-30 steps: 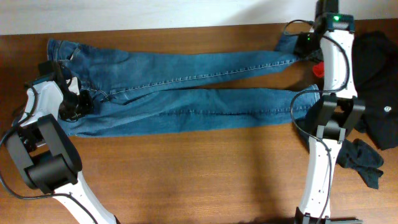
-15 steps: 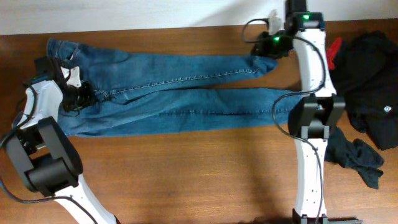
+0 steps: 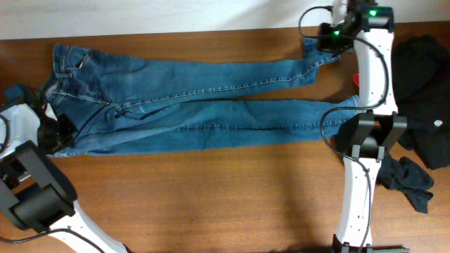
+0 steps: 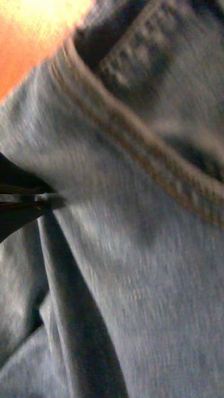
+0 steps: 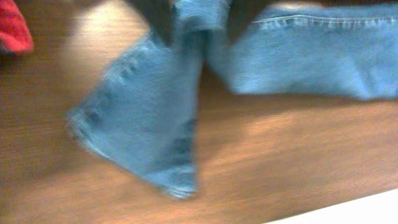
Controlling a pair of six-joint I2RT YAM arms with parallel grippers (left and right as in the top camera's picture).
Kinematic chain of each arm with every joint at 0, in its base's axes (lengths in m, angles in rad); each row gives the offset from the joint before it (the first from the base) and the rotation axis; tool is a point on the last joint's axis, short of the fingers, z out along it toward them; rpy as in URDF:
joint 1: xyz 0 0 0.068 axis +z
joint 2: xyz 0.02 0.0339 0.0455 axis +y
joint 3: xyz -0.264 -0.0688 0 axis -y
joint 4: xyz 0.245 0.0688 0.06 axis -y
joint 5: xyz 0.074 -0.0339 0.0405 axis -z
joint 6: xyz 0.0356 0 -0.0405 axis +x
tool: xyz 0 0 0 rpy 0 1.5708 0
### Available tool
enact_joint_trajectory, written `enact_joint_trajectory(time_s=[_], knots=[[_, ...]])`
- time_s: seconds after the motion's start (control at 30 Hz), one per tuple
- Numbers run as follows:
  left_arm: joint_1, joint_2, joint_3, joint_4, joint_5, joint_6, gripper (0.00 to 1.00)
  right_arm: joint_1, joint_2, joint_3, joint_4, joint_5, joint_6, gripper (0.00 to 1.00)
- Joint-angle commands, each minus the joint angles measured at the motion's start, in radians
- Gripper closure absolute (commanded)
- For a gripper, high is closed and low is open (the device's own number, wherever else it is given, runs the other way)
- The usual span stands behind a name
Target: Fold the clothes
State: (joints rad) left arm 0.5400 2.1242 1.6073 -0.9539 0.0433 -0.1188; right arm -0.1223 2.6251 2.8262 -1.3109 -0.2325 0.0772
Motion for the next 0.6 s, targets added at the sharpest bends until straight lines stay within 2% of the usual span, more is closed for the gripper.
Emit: enact_joint_trajectory(time_s=[0.0,0.1,0.13,0.3,0.37,0.47,0.53,0.57], knots=[[0.018,0.004,-0.01,-0.008,-0.041,-0.026,0.91,-0.038,-0.044,0.012,-0.011,0.088,0.129,0.44],[0.013,0.011,-0.015,0.003,-0.041,-0.026,0.89,-0.077,-0.035,-0.043,-0.049,0.087,0.253,0.33],[0.012,0.013,-0.02,0.007,-0.041,-0.026,0.89,-0.087,-0.031,-0.071,-0.049,0.087,0.297,0.33],[0.012,0.021,-0.023,0.009,-0.044,-0.026,0.88,-0.085,-0.031,-0.228,0.1,-0.045,0.351,0.32],[0.012,0.021,-0.023,0.009,-0.043,-0.026,0.88,-0.073,-0.031,-0.279,0.152,-0.046,0.424,0.31],[0.012,0.021,-0.023,0.009,-0.043,-0.026,0.89,-0.063,-0.031,-0.349,0.286,-0.144,0.463,0.25],[0.012,0.021,-0.023,0.009,-0.043,-0.026,0.89,-0.059,-0.031,-0.369,0.346,-0.185,0.502,0.25],[0.012,0.021,-0.023,0.009,-0.043,-0.026,0.89,-0.057,-0.031,-0.369,0.374,-0.175,0.508,0.4]])
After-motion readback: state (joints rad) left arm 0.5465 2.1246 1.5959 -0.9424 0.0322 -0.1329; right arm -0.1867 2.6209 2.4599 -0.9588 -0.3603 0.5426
